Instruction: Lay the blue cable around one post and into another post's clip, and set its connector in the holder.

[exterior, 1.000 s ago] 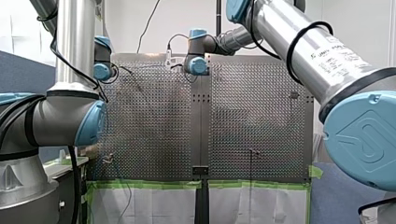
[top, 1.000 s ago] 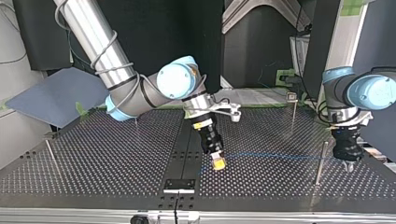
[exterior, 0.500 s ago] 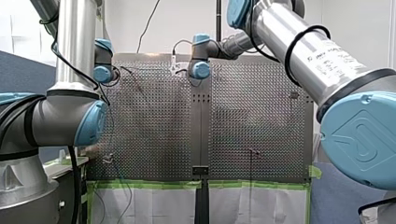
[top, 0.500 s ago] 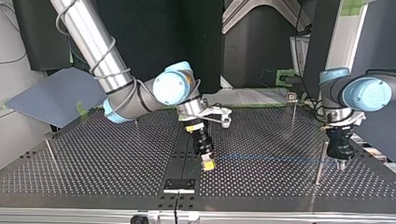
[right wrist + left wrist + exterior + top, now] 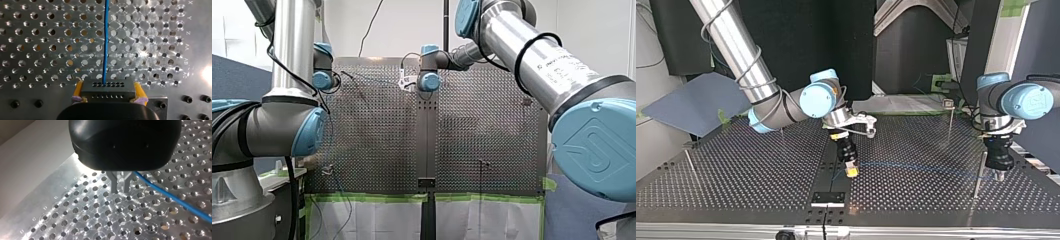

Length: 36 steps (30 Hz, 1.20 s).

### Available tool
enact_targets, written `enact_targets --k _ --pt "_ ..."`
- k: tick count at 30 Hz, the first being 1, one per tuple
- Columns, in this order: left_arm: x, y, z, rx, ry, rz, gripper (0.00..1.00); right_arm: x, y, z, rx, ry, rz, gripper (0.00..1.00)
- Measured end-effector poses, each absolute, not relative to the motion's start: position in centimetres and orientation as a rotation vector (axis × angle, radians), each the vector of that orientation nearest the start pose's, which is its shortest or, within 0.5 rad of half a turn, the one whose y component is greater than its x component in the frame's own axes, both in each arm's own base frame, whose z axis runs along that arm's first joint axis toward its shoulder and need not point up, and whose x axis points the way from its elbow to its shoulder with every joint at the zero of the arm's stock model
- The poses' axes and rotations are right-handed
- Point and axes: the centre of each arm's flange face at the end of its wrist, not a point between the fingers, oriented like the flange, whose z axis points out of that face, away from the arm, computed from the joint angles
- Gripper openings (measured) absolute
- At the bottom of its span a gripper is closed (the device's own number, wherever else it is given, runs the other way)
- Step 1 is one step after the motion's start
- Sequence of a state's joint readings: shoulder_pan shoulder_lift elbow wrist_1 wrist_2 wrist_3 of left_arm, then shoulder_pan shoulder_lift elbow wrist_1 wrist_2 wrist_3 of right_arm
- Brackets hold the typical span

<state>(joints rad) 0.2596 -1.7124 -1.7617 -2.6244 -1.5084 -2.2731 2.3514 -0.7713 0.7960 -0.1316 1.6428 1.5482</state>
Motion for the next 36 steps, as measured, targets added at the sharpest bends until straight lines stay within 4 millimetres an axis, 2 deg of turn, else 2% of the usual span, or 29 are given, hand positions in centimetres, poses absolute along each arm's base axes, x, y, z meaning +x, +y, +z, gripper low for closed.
enact_targets --k 2,3,5,6,7,8,9,11,12,13,22,32,36 --pt "56.4 0.5 37.5 -0.6 1.264 -0.414 0.32 65.7 -48.4 36.0 1.607 -0.725 1.771 0.0" --pt "56.4 0.5 37.5 -0.601 1.264 -0.415 0.32 65.7 -48.4 35.9 1.609 -0.726 1.77 0.0" --pt "56.4 0.5 37.5 -0.601 1.264 -0.418 0.53 65.7 -48.4 35.8 1.612 -0.727 1.767 0.0" --pt "56.4 0.5 37.5 -0.599 1.265 -0.42 0.53 65.7 -48.4 35.8 1.613 -0.728 1.766 0.0" --pt "56.4 0.4 37.5 -0.598 1.266 -0.423 0.67 65.6 -48.5 35.7 1.615 -0.729 1.765 0.0" --pt "56.4 0.3 37.5 -0.597 1.267 -0.429 0.75 65.6 -48.4 35.7 1.616 -0.729 1.764 0.0" --pt "56.4 0.3 37.5 -0.598 1.267 -0.434 0.75 65.6 -48.4 35.7 1.618 -0.73 1.763 0.0" --pt "56.4 0.2 37.4 -0.603 1.267 -0.448 0.96 65.5 -48.5 35.5 1.625 -0.733 1.756 0.0" --pt "56.4 0.2 37.4 -0.604 1.266 -0.454 0.96 65.5 -48.5 35.5 1.629 -0.736 1.753 0.0" --pt "56.4 0.1 37.4 -0.606 1.265 -0.46 1.0 65.4 -48.5 35.4 1.633 -0.738 1.748 0.0" --pt "56.1 -0.1 35.9 -0.64 1.259 -0.489 1.0 64.2 -49.2 33.9 1.686 -0.779 1.681 0.0" --pt "57.1 -1.4 31.9 -0.652 1.338 -0.497 1.0 62.3 -50.3 30.4 1.683 -0.847 1.61 0.0" --pt "57.2 -1.5 31.2 -0.66 1.347 -0.491 1.0 61.6 -50.4 29.9 1.653 -0.872 1.59 0.0"
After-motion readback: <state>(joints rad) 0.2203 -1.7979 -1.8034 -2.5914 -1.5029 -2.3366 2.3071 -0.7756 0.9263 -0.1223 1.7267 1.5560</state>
